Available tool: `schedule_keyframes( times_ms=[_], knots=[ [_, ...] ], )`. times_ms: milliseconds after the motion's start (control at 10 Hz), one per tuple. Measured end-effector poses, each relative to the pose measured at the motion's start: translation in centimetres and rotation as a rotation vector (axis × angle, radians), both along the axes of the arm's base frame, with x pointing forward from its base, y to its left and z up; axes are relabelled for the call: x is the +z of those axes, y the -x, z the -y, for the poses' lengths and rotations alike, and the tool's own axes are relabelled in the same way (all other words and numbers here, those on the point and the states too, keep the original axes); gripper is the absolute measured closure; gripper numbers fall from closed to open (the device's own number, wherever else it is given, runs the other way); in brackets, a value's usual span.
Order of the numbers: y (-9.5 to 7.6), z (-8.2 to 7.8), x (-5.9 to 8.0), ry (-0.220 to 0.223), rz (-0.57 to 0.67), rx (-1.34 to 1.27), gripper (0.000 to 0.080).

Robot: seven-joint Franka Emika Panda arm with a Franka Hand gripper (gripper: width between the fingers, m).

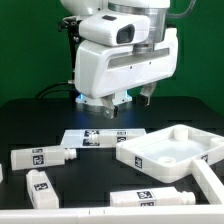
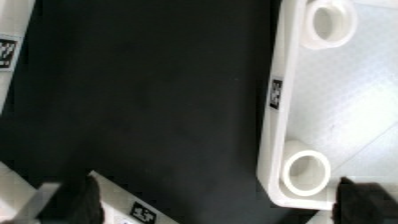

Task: Assemble desk

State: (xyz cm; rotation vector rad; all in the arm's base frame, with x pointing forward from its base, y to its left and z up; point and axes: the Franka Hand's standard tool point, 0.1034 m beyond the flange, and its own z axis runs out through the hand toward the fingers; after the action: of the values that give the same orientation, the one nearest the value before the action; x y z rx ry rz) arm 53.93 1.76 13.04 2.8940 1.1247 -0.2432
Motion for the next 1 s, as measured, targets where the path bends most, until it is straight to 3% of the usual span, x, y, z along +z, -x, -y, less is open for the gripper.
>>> schedule_keyframes(
  times_ms=[500, 600, 800, 1000],
  knots=[
    [-0.2, -0.2, -0.5, -0.006, 0.018, 0.008, 0.0149],
    [-0.9, -0.8, -1.0, -0.01, 0.029, 0.006, 0.0149],
    [-3.9, -2.0, -1.2, -0.012, 0.059, -0.023, 0.0149],
    [-4.0, -1.7, -0.9, -0.025, 0.064, -0.026, 0.0149]
  ],
)
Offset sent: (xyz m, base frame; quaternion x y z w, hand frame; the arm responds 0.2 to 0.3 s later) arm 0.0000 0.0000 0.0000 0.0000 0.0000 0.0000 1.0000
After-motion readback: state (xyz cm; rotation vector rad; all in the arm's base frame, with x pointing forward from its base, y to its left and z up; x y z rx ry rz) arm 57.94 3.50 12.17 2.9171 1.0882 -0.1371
